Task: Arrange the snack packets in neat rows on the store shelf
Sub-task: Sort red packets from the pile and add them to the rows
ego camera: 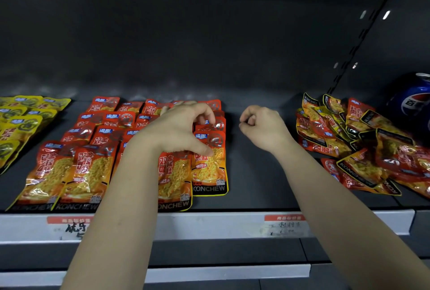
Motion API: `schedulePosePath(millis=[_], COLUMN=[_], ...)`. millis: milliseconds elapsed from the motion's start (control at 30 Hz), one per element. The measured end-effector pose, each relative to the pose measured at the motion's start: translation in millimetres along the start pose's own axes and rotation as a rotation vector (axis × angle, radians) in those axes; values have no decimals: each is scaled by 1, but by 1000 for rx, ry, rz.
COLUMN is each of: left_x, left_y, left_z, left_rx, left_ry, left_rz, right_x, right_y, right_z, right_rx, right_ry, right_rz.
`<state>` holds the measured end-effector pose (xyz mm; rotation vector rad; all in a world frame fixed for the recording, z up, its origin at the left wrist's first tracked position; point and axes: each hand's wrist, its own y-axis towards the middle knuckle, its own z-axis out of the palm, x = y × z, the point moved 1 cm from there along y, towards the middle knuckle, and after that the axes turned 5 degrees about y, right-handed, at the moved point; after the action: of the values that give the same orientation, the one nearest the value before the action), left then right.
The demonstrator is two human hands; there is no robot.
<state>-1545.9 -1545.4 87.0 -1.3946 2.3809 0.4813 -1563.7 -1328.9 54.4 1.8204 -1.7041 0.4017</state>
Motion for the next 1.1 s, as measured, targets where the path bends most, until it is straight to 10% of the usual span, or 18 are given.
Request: schedulePosePath(millis=[367,1100], left_x=[-2,-144], left_y=[10,109], left_z=[-1,67], left_rx=[-389,-133], left_ry=[-15,267], left_rz=[-7,113], right_x=[2,-96], right_y=[-1,-6], right_z=[-5,-133], right_rx=[27,-92], right_ry=[13,-20], right_rz=[-15,40])
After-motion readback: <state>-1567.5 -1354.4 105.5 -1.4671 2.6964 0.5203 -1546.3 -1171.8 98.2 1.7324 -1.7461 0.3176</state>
